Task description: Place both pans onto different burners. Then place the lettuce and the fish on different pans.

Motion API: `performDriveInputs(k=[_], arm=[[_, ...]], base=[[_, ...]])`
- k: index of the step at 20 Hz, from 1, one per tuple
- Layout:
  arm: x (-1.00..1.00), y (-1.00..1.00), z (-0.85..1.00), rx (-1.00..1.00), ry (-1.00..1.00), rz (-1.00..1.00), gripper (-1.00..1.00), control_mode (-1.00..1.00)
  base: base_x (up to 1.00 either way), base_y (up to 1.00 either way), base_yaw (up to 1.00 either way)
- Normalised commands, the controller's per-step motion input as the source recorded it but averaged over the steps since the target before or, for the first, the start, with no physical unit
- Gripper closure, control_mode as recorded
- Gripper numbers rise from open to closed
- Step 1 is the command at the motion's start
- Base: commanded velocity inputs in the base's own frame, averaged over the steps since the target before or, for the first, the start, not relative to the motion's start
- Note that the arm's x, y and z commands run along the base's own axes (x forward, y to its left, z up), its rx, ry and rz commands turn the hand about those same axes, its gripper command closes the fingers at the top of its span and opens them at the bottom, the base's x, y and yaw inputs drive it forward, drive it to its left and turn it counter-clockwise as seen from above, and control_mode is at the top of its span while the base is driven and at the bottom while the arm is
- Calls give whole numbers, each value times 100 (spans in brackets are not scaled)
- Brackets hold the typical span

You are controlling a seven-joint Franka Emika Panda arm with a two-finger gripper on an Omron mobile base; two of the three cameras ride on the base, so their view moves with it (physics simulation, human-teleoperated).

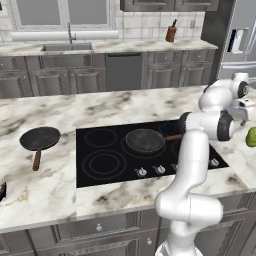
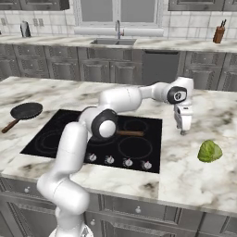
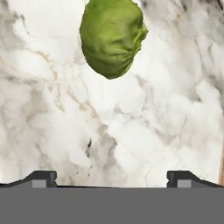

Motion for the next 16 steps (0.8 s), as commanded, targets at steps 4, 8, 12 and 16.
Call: performDriveInputs(k=[4, 8, 12, 16], arm=[[0, -37, 0, -5, 0, -20, -100, -100], [0, -40, -11, -1, -1, -12, -100, -100], [0, -36, -21, 0, 0, -7, -100, -100], [0, -12, -30, 0, 0, -7, -100, -100]], base=[[0, 0, 0], [0, 0, 0], [0, 0, 0], [0, 0, 0]])
